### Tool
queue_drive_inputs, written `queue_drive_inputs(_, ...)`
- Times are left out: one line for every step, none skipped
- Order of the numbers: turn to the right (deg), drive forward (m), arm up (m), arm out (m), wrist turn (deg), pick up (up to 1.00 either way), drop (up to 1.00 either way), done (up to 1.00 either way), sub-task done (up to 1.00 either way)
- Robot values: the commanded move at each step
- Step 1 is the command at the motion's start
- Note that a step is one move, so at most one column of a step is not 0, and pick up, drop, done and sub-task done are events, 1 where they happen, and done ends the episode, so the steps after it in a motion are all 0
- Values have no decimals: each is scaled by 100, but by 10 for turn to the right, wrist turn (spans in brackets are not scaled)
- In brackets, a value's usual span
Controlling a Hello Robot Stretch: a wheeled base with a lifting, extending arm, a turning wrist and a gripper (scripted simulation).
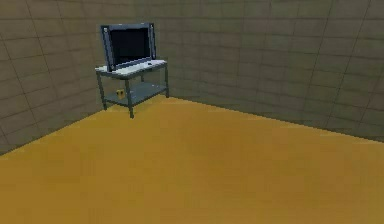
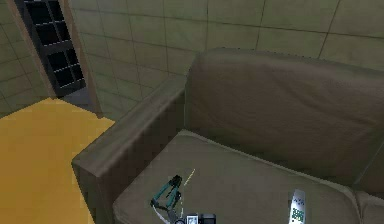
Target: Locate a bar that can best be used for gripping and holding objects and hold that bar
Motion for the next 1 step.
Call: queue_drive_inputs(0, 0, 0, 0, 0, 0, 0, 100, 0)
